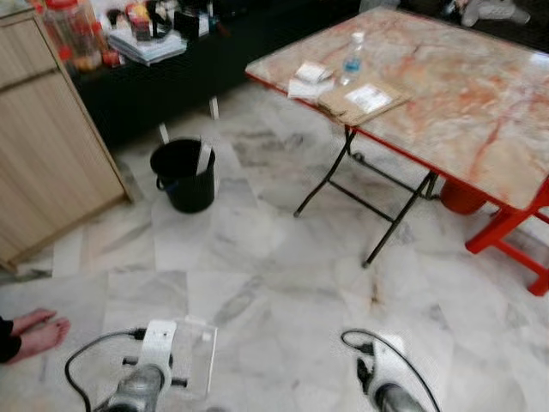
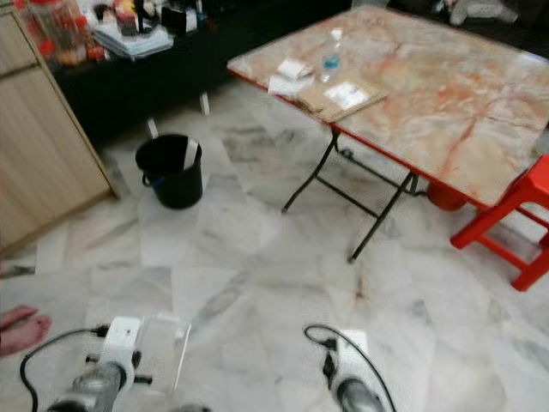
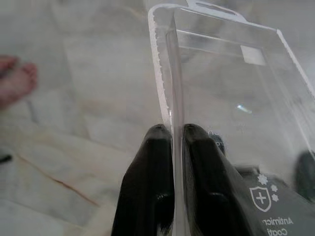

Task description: Picking trash to rubbish bin

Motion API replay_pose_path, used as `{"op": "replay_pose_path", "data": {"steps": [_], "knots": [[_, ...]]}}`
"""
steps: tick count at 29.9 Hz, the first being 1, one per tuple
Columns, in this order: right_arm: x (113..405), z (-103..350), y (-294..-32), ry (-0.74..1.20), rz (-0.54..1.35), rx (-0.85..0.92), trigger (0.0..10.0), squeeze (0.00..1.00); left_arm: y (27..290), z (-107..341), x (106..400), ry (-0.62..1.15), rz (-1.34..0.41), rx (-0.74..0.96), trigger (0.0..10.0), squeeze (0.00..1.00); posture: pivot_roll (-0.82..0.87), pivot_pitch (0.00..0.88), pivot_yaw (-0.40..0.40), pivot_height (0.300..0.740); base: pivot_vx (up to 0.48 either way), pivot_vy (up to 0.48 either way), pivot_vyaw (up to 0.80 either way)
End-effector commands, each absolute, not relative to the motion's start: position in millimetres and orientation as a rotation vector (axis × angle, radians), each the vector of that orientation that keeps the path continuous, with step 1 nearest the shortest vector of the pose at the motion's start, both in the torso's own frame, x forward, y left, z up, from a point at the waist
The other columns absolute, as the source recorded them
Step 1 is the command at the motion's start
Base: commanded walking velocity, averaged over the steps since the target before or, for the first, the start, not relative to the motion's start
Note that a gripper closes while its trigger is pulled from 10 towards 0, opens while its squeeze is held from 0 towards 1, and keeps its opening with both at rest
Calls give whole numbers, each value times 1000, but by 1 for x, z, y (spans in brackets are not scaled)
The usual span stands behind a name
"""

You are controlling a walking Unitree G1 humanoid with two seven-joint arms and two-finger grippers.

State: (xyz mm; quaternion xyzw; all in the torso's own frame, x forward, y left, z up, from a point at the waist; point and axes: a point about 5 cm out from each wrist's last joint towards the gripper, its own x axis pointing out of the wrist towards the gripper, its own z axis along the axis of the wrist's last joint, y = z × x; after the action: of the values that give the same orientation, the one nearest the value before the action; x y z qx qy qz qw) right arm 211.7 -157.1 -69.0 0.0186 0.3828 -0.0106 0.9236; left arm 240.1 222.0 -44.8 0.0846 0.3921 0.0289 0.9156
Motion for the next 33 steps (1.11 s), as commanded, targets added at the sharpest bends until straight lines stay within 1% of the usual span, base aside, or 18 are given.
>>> {"op": "replay_pose_path", "data": {"steps": [1,5,12,16,22,33], "knots": [[206,-72,-167,804,-38,15,10000,0,217,-51,234,833,45,172,10000,0,132,136,-12,740,262,0,638],[204,-73,-167,806,-35,18,10000,0,218,-51,233,833,45,173,10000,0,131,128,-9,740,264,0,578],[204,-72,-168,803,-46,35,10000,0,219,-51,232,836,42,178,10000,0,125,119,-5,740,262,0,0],[203,-73,-167,811,-28,8,10000,0,218,-52,232,838,36,186,10000,0,124,112,-3,740,269,0,0],[202,-74,-165,814,-24,6,10000,0,218,-51,232,836,32,187,10000,0,128,99,-2,740,275,0,774],[202,-74,-164,816,-19,8,10000,0,218,-52,232,840,28,192,10000,0,128,90,-2,740,277,0,497]]}}
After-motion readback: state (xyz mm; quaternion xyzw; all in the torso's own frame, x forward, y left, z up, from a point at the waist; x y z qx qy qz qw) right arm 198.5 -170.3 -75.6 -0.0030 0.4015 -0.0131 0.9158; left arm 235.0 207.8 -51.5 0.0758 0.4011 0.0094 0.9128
